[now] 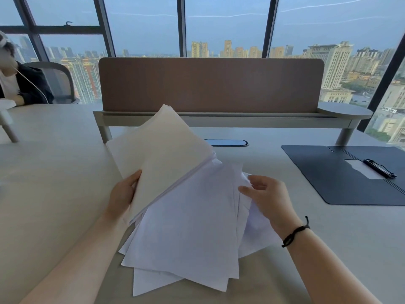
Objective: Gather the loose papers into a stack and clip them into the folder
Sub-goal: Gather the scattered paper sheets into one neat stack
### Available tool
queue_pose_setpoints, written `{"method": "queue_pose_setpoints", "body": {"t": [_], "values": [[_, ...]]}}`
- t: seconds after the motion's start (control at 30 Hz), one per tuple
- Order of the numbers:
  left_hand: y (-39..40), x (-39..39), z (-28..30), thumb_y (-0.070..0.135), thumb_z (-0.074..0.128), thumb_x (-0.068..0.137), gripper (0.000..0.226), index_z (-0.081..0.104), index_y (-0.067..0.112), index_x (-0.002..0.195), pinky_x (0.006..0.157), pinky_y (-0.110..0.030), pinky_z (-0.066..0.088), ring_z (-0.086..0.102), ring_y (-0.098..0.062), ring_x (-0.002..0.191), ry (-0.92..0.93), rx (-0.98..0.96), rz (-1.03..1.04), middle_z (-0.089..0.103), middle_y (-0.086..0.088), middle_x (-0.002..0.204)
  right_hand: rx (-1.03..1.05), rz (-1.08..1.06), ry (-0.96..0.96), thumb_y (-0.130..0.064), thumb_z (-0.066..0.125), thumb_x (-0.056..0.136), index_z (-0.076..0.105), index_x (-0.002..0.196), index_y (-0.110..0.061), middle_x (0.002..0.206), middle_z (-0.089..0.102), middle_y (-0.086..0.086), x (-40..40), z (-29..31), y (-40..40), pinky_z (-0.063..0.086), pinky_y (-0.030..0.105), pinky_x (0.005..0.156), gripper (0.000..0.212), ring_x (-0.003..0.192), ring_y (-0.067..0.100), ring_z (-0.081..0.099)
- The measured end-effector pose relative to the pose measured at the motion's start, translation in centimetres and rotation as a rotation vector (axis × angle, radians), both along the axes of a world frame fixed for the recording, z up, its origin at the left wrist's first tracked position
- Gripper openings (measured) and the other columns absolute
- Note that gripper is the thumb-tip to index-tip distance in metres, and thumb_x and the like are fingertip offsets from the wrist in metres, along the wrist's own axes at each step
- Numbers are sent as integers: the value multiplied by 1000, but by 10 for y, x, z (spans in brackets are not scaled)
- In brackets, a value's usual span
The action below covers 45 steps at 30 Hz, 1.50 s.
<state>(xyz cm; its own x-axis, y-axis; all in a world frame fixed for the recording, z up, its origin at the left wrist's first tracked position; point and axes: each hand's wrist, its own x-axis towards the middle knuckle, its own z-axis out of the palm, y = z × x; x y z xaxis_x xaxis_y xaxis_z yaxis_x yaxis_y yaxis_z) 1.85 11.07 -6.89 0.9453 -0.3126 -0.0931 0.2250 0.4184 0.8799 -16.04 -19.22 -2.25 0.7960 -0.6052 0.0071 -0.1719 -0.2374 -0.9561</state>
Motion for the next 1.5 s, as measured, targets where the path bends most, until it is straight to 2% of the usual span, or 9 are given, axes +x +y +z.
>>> {"method": "queue_pose_setpoints", "body": {"t": [0.17,0.37,0.47,0.57,0.67,0.77,0.93,1.23,1.5], "values": [[-1,-1,0,45,76,79,56,72,13,125,115,-53,37,60,-32,127,-9,11,1,66,-14,134,-260,102,-61,-17,85,78,72,113,-28,154,43,-2,-1,-5,14,45,30,102,39,131,15,53],[0,1,-1,44,79,77,60,71,10,126,115,-52,37,61,-32,127,-6,4,17,66,-12,135,513,-128,-407,5,77,81,43,149,-27,164,26,2,-7,0,33,49,28,93,82,140,13,46],[0,1,-1,40,76,81,57,69,9,128,115,-53,37,60,-34,128,16,-4,13,65,-13,137,736,-68,-320,1,78,83,29,156,-19,147,47,15,-8,-4,36,61,35,85,91,99,17,76],[-1,-3,1,39,73,84,54,69,8,128,116,-54,36,58,-36,130,24,-11,-10,63,-15,138,475,-2,-84,-14,82,82,48,144,-5,130,62,13,-6,-10,38,62,36,81,71,78,18,76],[-3,-5,1,34,65,90,47,69,6,128,115,-54,37,59,-36,128,43,-33,1,63,-17,138,5,-41,20,-38,84,78,69,107,-14,108,70,0,-6,-5,35,57,40,83,41,87,18,67],[-5,-7,4,27,61,94,42,68,5,129,111,-46,42,67,-31,116,83,-120,-20,70,-12,125,69,67,-14,-51,85,70,51,65,-9,60,48,-1,-14,-2,25,38,29,55,54,54,16,44],[-6,-9,6,25,64,91,49,62,3,135,111,-44,41,68,-29,107,79,-123,-30,73,-7,107,143,281,46,-20,75,89,78,97,-16,91,82,1,-15,-7,31,60,48,89,9,85,20,78],[-6,-23,31,18,58,97,18,74,11,100,64,-23,57,75,-9,68,-52,83,142,80,6,83,517,226,-149,6,58,95,72,104,-4,100,80,13,-14,2,16,62,46,85,20,89,29,77],[-26,-27,22,7,61,93,13,73,7,100,90,-42,53,74,-25,81,-155,235,7,70,-20,113,621,329,-178,-3,59,95,70,118,-3,117,75,17,-22,1,5,55,52,97,25,106,35,72]]}}
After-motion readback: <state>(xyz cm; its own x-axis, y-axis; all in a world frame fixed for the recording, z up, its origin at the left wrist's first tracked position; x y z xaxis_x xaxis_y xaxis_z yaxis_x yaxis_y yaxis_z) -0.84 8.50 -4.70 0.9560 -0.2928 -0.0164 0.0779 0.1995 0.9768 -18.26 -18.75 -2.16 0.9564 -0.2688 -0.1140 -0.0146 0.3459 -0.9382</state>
